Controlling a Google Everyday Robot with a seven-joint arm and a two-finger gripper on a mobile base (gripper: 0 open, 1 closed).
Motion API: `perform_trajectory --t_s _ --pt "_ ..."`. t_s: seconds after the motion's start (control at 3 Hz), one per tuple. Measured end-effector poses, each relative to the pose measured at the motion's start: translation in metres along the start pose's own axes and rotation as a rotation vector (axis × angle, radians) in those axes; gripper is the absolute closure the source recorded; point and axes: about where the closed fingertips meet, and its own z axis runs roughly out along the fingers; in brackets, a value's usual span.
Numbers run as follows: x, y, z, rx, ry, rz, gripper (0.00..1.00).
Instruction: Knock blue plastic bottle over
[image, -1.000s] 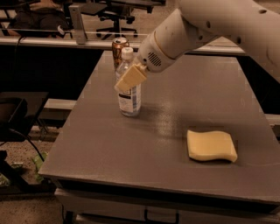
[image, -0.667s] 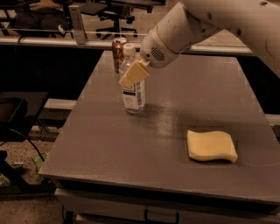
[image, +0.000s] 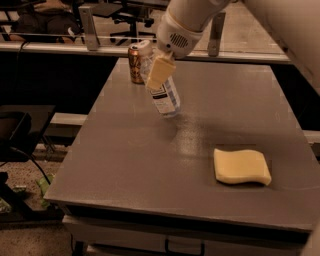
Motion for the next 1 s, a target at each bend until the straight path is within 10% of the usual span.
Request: perform_trajectory --t_s 0.33,1.0 --pt "0.007 0.006 0.008 -0.031 0.241 -0.197 1.00" --pt "0.024 0.009 0.033 -0.045 0.475 -0.365 0.85"
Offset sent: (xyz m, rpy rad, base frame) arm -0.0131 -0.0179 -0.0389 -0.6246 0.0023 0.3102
